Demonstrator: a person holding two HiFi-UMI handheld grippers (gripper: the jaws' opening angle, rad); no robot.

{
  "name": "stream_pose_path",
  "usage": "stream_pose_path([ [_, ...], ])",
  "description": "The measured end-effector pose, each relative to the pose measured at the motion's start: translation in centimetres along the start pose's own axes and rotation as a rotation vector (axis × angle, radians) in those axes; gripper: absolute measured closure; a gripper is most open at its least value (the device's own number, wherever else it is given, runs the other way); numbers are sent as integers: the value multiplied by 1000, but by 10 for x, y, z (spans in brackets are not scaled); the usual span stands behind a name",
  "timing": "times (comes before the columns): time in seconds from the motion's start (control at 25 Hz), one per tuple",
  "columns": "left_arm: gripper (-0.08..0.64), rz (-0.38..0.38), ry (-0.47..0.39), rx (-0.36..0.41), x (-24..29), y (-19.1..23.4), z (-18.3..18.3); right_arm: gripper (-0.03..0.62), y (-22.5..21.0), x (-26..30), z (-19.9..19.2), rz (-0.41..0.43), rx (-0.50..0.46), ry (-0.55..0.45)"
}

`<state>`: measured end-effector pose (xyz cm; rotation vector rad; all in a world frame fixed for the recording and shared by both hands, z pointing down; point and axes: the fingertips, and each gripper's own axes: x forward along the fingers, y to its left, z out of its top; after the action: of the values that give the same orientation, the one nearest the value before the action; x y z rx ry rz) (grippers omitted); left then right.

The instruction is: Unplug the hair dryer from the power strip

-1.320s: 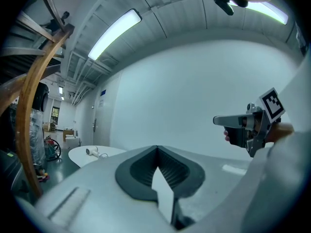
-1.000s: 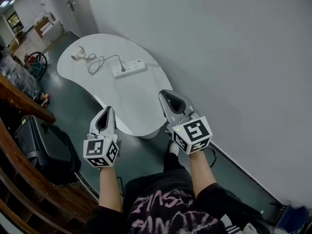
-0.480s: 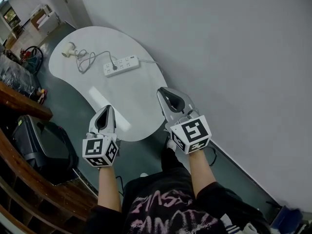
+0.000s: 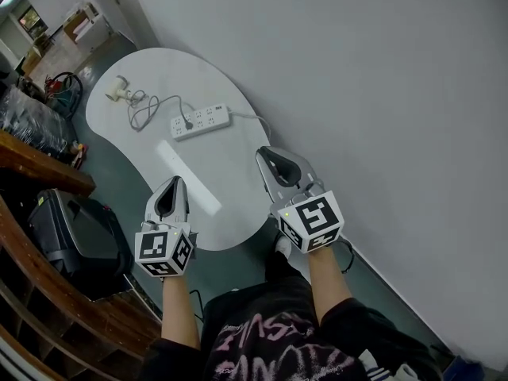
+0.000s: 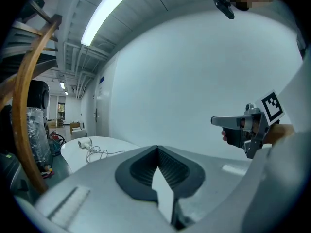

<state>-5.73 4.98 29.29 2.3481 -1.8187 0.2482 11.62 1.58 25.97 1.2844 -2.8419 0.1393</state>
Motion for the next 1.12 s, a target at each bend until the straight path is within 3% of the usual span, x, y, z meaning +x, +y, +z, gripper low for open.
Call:
stream_pose_path([
  [0.56, 560, 64, -28, 43, 50, -33, 38, 566, -60, 23, 29, 96, 12, -52],
  [1.12, 560, 119, -36, 53, 53, -11, 44, 563, -48, 56, 34, 174, 18, -71],
])
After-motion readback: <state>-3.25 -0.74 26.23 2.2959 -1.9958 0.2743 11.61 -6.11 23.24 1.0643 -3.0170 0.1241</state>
